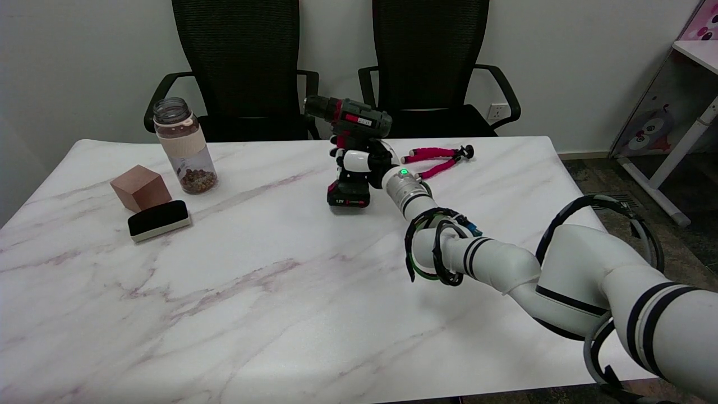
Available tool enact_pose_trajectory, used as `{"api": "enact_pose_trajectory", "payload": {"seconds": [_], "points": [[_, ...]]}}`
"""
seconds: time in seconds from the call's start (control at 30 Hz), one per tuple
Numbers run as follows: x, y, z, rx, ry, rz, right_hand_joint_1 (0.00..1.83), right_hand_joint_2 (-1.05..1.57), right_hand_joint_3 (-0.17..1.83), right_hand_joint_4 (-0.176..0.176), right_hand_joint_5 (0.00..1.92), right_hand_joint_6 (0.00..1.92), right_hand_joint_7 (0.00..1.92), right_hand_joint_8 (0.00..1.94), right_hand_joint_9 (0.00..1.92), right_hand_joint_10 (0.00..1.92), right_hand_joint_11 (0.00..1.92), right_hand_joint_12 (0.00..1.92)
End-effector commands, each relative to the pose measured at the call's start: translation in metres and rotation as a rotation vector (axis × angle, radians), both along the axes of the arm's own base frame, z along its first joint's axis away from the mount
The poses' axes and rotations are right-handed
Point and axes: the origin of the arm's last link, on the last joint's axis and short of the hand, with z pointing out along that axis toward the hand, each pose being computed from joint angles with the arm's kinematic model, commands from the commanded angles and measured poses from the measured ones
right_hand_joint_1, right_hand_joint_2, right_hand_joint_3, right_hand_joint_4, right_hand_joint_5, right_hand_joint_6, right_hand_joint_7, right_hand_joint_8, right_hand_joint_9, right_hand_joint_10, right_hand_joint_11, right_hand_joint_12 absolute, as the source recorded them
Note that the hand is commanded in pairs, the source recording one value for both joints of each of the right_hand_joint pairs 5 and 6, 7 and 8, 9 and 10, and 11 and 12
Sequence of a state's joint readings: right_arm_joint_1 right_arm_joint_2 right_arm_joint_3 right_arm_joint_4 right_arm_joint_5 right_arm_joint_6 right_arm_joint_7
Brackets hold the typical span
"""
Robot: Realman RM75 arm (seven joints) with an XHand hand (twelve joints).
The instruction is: Pick up the power screwdriver.
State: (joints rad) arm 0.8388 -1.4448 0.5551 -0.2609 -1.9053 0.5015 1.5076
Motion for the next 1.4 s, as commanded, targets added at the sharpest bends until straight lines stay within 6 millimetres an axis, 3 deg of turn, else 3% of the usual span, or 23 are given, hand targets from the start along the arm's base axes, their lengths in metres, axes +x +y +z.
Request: {"api": "enact_pose_trajectory", "payload": {"seconds": [0.03,0.23,0.37,0.4,0.43,0.47,0.63,0.8,1.07,1.1,1.13,1.17,1.2,1.23,1.27,1.33,1.37,1.4], "points": [[0.003,-0.001,-0.004,0.008,-0.007,0.006,1.31,0.96,1.20,0.084,1.05,1.05,1.05,1.05,1.91,1.91,1.35,1.35],[0.006,-0.002,-0.008,0.020,-0.009,0.018,1.30,0.95,1.24,0.052,1.07,1.07,1.07,1.07,1.92,1.92,1.36,1.36],[0.006,-0.001,-0.010,0.025,-0.013,0.023,1.25,0.71,1.55,0.031,1.08,1.08,1.08,1.08,1.92,1.92,1.36,1.36],[0.006,-0.001,-0.010,0.027,-0.015,0.023,1.23,0.62,1.60,0.045,1.07,1.07,1.07,1.07,1.92,1.92,1.37,1.37],[0.006,-0.001,-0.011,0.028,-0.015,0.023,1.18,0.42,1.69,0.087,1.04,1.04,1.04,1.04,1.92,1.92,1.38,1.38],[0.006,-0.001,-0.011,0.029,-0.013,0.024,1.10,0.09,1.67,0.176,0.97,0.97,0.97,0.97,1.92,1.92,1.41,1.41],[0.007,-0.001,-0.012,0.036,-0.015,0.026,0.95,-0.46,1.09,0.176,0.86,0.86,0.86,0.86,1.92,1.92,1.49,1.49],[0.007,-0.001,-0.014,0.042,-0.011,0.023,0.91,-0.58,0.87,0.176,0.93,0.93,0.93,0.93,1.92,1.92,1.55,1.55],[0.008,-0.002,-0.016,0.048,-0.001,0.026,0.95,-0.56,0.78,0.176,0.97,0.97,0.97,0.97,1.92,1.92,1.57,1.57],[0.009,-0.003,-0.016,0.048,-0.001,0.027,0.95,-0.55,0.78,0.165,0.99,0.99,0.99,0.99,1.92,1.92,1.57,1.57],[0.009,-0.003,-0.016,0.049,-0.001,0.026,0.94,-0.53,0.80,0.091,1.05,1.05,1.05,1.05,1.92,1.92,1.57,1.57],[0.009,-0.003,-0.016,0.047,-0.005,0.026,0.94,-0.48,0.84,-0.131,1.19,1.19,1.19,1.19,1.92,1.92,1.58,1.58],[0.009,-0.003,-0.016,0.047,-0.005,0.025,0.94,-0.44,0.91,-0.174,1.31,1.31,1.31,1.31,1.92,1.92,1.59,1.59],[0.009,-0.003,-0.016,0.047,-0.005,0.025,0.94,-0.40,0.92,-0.149,1.39,1.39,1.39,1.39,1.92,1.92,1.59,1.59],[0.010,-0.003,-0.016,0.046,-0.006,0.027,0.94,-0.28,0.95,-0.006,1.54,1.54,1.54,1.54,1.92,1.92,1.60,1.60],[0.010,-0.003,-0.016,0.045,-0.008,0.027,0.95,-0.10,1.00,0.017,1.72,1.72,1.72,1.72,1.92,1.92,1.60,1.60],[0.010,-0.003,-0.016,0.045,-0.008,0.027,0.95,-0.01,1.04,0.137,1.79,1.79,1.79,1.79,1.92,1.92,1.60,1.60],[0.010,-0.003,-0.016,0.045,-0.008,0.027,0.95,0.04,1.05,0.176,1.84,1.84,1.84,1.84,1.92,1.92,1.60,1.60]]}}
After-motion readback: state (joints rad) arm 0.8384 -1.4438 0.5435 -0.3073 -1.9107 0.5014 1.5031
